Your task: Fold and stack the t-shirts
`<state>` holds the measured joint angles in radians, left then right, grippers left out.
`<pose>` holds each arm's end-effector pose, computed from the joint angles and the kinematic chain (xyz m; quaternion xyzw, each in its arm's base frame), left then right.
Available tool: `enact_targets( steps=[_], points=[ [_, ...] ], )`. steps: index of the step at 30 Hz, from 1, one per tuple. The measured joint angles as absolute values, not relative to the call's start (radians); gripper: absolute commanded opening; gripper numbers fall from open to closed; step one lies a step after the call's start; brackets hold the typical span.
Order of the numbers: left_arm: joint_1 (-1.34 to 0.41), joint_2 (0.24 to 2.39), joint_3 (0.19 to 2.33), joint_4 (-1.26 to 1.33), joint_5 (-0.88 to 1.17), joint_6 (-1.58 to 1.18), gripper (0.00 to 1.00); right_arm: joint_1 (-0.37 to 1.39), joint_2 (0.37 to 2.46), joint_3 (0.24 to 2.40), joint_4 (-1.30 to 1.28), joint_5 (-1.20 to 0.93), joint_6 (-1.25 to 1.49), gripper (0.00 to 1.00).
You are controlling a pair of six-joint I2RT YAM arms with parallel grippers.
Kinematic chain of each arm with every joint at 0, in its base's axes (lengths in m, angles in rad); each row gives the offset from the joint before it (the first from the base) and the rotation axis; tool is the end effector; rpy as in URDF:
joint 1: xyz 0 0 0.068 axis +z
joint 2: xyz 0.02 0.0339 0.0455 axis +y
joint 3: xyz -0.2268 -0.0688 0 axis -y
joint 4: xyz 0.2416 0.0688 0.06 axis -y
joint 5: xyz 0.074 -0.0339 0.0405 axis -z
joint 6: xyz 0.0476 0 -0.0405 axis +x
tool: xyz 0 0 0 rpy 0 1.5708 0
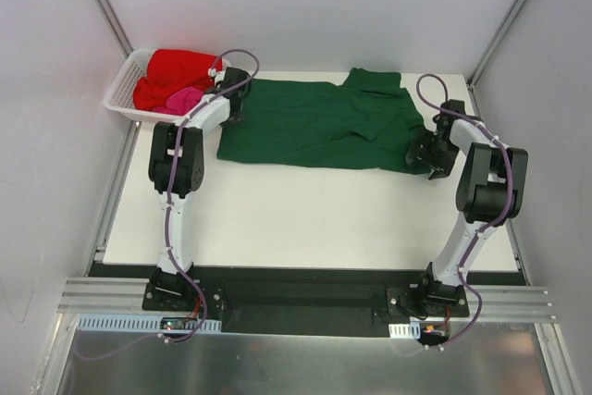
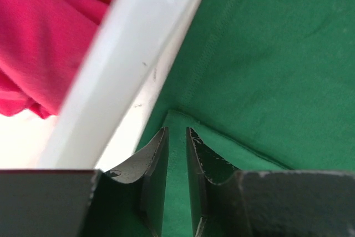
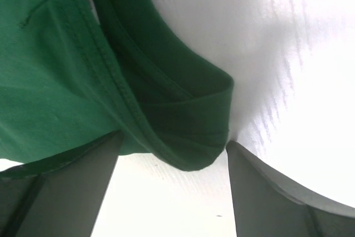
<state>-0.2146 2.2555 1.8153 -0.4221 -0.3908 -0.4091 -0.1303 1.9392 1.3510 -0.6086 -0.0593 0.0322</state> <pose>0.4771 -0.0854 0.1509 -0.1564 0.9092 0.0689 0.3797 0.3775 -0.0466 0.1278 0.0742 0.9793 0.0200 0.1870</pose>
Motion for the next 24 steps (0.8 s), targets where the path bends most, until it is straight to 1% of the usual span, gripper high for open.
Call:
enact_targets(
  steps=[4,6,8,13,14,16,19,20,22,23,24],
  points=[
    [-0.22,2.249,1.763,-0.409,-0.367,-0.414,0.21,-0.151,1.93,1.335,-0.609,-0.055,0.03,0.79],
    [-0.229,2.243,1.744,-0.402,-0.37,-0.417,0.22,-0.166,1.919,1.318,-0.609,-0.049,0.025,0.77],
    [-0.234,2.231,1.735,-0.406,-0.369,-0.419,0.23,-0.185,1.907,1.299,-0.609,-0.045,0.023,0.72],
    [-0.257,2.2,1.73,-0.409,-0.366,-0.419,0.24,-0.22,1.898,1.285,-0.61,-0.041,0.016,0.65],
    [-0.266,2.189,1.724,-0.409,-0.366,-0.419,0.25,-0.222,1.898,1.285,-0.611,-0.043,0.012,0.62],
    [-0.283,2.165,1.708,-0.409,-0.364,-0.421,0.25,-0.223,1.898,1.285,-0.611,-0.049,0.001,0.59],
    [-0.305,2.12,1.674,-0.409,-0.358,-0.428,0.25,-0.223,1.898,1.287,-0.611,-0.052,-0.017,0.48],
    [-0.311,2.104,1.66,-0.409,-0.357,-0.428,0.26,-0.223,1.898,1.287,-0.612,-0.052,-0.022,0.38],
    [-0.321,2.073,1.633,-0.408,-0.357,-0.431,0.26,-0.223,1.898,1.29,-0.613,-0.052,-0.029,0.27],
    [-0.322,2.055,1.614,-0.407,-0.356,-0.433,0.26,-0.223,1.898,1.291,-0.613,-0.052,-0.03,0.18],
    [-0.321,2.034,1.594,-0.408,-0.357,-0.436,0.26,-0.223,1.898,1.293,-0.613,-0.055,-0.027,0.16]
  ],
)
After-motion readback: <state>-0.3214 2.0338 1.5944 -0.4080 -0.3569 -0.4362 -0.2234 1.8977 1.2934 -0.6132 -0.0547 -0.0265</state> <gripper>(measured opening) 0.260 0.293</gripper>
